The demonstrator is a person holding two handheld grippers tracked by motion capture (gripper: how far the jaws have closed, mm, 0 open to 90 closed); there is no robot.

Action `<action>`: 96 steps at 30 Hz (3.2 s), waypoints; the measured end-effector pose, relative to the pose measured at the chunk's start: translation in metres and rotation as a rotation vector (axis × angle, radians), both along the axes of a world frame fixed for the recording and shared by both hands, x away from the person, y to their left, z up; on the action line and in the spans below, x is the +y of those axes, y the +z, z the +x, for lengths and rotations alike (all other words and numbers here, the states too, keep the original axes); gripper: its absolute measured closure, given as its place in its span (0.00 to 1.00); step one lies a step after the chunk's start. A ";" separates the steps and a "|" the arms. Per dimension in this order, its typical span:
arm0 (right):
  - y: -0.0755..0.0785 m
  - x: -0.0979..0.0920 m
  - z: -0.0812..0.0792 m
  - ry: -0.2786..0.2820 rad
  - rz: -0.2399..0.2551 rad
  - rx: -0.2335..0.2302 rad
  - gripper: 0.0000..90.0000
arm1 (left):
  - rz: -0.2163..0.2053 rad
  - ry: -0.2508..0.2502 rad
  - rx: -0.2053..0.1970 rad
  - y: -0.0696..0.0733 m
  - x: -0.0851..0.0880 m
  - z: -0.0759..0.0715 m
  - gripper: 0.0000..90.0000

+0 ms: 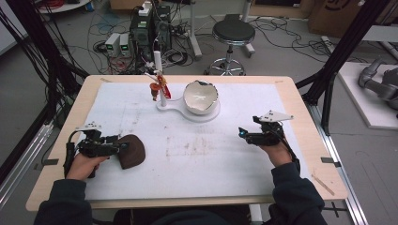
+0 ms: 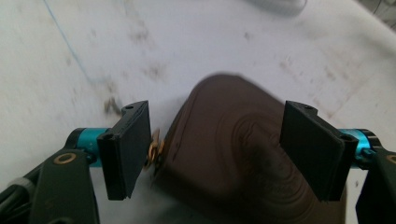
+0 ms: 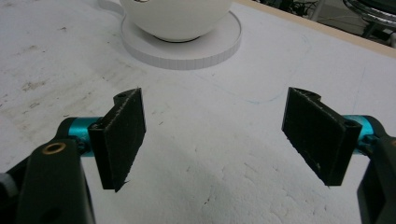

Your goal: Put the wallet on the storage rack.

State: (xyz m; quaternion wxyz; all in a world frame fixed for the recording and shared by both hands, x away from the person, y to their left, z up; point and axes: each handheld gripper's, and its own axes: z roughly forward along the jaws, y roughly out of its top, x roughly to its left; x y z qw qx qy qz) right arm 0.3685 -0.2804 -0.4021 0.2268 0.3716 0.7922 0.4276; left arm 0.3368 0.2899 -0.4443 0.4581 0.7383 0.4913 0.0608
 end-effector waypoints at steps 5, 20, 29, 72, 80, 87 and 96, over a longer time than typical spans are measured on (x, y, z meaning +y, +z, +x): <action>-0.001 0.001 0.000 0.004 0.001 0.005 0.24 | -0.075 0.004 0.067 -0.004 -0.003 0.003 0.33; -0.002 0.004 0.001 0.011 0.016 0.013 0.25 | -0.074 -0.037 0.048 -0.006 -0.074 0.013 0.30; -0.002 0.005 0.002 0.018 0.010 0.013 0.25 | -0.081 -0.054 0.046 -0.006 -0.088 0.014 0.36; -0.027 0.094 0.013 0.410 0.103 0.184 0.26 | -0.123 -0.311 -0.197 0.018 -0.192 0.037 0.66; -0.033 0.114 0.015 0.488 0.091 0.215 0.34 | -0.114 -0.328 -0.167 0.017 -0.196 0.038 0.66; -0.031 0.114 0.012 0.538 0.080 0.219 0.51 | -0.113 -0.331 -0.161 0.016 -0.196 0.039 0.66; -0.030 0.114 0.012 0.550 0.063 0.205 0.54 | -0.131 -0.337 -0.140 0.014 -0.194 0.042 0.66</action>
